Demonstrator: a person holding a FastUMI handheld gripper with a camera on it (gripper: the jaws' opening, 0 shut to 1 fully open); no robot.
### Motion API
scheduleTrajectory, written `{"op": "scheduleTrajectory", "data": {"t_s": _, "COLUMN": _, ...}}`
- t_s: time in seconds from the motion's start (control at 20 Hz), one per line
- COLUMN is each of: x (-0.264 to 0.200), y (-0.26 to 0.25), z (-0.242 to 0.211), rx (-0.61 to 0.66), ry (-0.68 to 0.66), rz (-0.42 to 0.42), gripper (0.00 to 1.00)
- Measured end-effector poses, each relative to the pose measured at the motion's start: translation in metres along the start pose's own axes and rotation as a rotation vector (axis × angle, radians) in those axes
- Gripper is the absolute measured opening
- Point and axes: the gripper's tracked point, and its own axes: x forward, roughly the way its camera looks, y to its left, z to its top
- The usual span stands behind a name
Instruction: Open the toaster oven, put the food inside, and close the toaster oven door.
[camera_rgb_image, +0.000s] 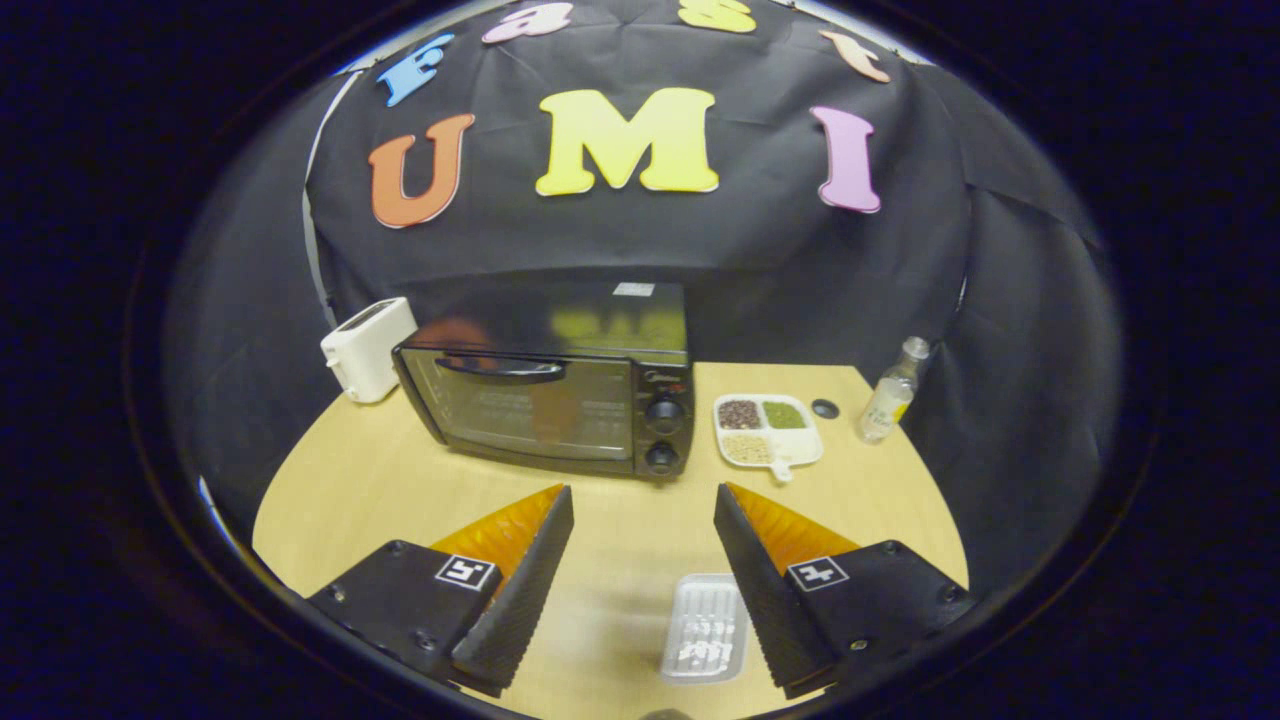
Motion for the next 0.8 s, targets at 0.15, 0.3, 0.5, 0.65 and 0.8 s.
{"op": "scheduleTrajectory", "data": {"t_s": 0.15, "x": -0.033, "y": -0.045, "z": 0.015, "rx": 0.013, "ry": -0.049, "rz": -0.032, "gripper": 0.91}}
{"op": "scheduleTrajectory", "data": {"t_s": 0.3, "x": -0.065, "y": -0.093, "z": 0.030, "rx": 0.027, "ry": -0.106, "rz": -0.038, "gripper": 0.92}}
{"op": "scheduleTrajectory", "data": {"t_s": 0.5, "x": -0.122, "y": -0.152, "z": 0.073, "rx": 0.033, "ry": -0.233, "rz": -0.050, "gripper": 0.91}}
{"op": "scheduleTrajectory", "data": {"t_s": 0.65, "x": -0.167, "y": -0.191, "z": 0.101, "rx": 0.040, "ry": -0.344, "rz": -0.071, "gripper": 0.91}}
{"op": "scheduleTrajectory", "data": {"t_s": 0.8, "x": -0.210, "y": -0.219, "z": 0.123, "rx": 0.059, "ry": -0.479, "rz": -0.097, "gripper": 0.93}}
